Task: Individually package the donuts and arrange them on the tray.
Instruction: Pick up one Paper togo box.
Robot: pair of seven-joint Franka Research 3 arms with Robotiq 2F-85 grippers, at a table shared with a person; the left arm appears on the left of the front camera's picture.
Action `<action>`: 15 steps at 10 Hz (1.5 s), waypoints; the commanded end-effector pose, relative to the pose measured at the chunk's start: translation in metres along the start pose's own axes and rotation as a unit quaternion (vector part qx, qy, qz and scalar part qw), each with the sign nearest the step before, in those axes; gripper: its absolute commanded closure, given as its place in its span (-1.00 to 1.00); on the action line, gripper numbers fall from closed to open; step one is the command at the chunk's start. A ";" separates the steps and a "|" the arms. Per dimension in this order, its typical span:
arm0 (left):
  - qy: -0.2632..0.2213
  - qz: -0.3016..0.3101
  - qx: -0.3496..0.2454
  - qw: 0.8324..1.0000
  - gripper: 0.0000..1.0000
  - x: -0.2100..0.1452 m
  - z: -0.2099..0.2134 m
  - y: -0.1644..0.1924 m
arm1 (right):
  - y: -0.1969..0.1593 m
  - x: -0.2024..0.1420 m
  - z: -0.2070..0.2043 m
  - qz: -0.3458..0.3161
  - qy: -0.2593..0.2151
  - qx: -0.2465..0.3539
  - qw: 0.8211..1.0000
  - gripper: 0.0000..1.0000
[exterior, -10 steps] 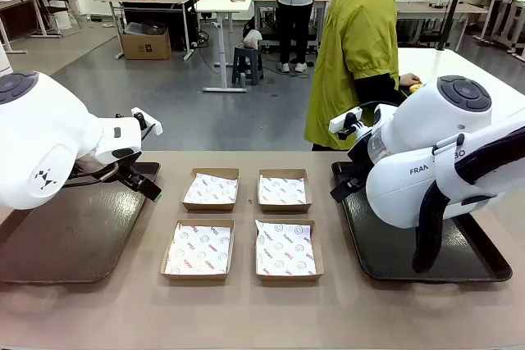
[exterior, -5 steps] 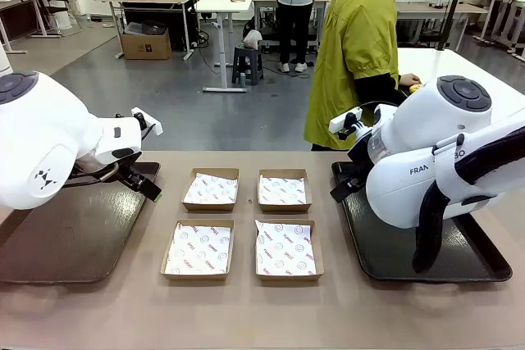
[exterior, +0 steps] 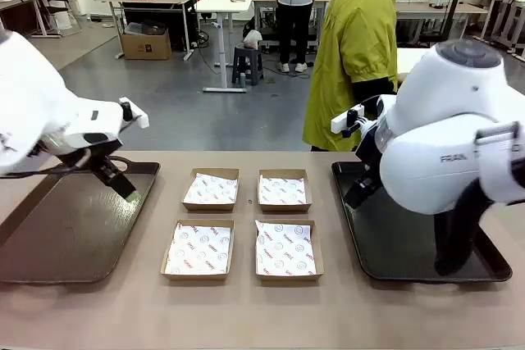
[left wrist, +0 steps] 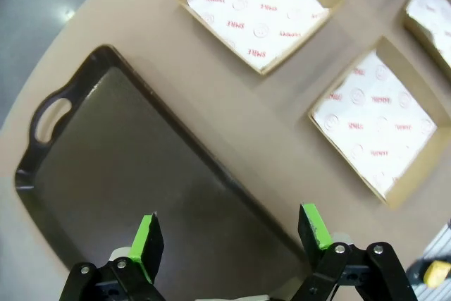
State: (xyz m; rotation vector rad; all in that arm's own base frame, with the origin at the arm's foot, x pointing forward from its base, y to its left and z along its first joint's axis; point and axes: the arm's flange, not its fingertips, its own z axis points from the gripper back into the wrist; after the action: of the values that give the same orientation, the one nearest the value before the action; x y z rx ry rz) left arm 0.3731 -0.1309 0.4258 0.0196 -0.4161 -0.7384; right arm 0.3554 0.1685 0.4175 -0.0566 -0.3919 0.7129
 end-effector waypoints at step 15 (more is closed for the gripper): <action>-0.212 0.238 -0.581 0.749 -1.00 -0.077 0.072 0.074 | -0.073 -0.130 0.067 -0.246 -0.265 0.556 0.748 -1.00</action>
State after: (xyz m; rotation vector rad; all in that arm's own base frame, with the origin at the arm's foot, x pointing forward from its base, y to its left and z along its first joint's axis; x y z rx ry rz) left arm 0.3356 -0.0318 0.4826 -0.9899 -0.4084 -0.6379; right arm 0.3261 0.0382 0.4942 0.9542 -0.4707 0.5128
